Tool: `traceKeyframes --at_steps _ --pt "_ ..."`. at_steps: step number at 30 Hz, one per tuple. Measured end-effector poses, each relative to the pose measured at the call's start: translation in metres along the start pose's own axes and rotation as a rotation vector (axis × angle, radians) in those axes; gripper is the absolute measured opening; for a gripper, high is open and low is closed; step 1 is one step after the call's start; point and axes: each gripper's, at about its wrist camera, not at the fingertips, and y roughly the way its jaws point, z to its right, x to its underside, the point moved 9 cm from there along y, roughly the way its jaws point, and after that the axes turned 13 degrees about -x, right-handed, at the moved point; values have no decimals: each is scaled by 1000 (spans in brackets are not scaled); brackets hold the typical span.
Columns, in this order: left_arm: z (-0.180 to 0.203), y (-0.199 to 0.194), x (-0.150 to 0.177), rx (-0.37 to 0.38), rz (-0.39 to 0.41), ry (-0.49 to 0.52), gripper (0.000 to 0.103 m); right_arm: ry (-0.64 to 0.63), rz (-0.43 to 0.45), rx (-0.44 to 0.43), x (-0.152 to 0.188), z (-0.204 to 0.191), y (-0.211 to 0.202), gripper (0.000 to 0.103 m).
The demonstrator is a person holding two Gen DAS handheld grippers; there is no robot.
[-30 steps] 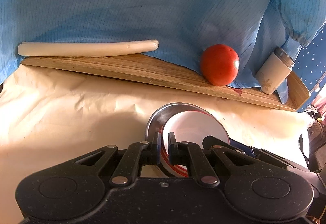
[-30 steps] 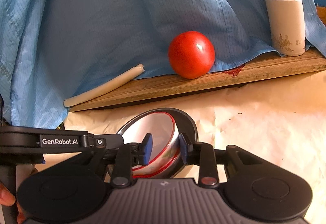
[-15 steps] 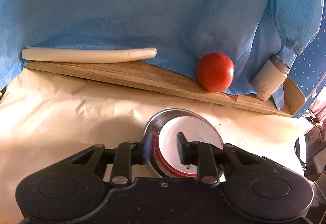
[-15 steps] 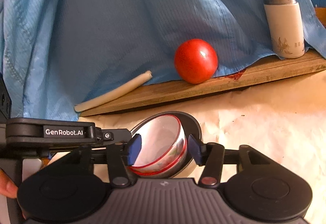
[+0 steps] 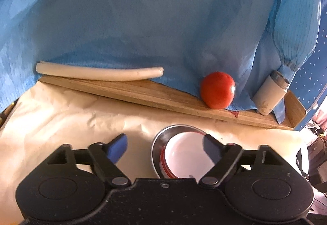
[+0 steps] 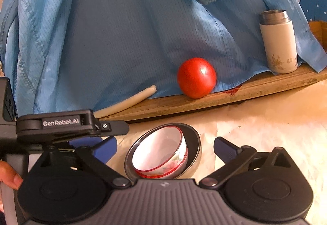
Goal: Organize plates and bowls
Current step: 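Withdraw the open left gripper up from the stack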
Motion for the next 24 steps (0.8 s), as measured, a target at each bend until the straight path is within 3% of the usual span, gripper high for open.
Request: traceKeyframes --at_steps 1,9,24 --pt "-2 -2 -2 -1 10 -6 99 -2 -1 -1 -1 0 0 103" --pt "-15 -8 -2 -7 30 -8 102 -43 -1 0 -3 1 -14 103" --pt "-51 19 19 -51 -88 23 102 -42 -100 148 14 55 -31 103"
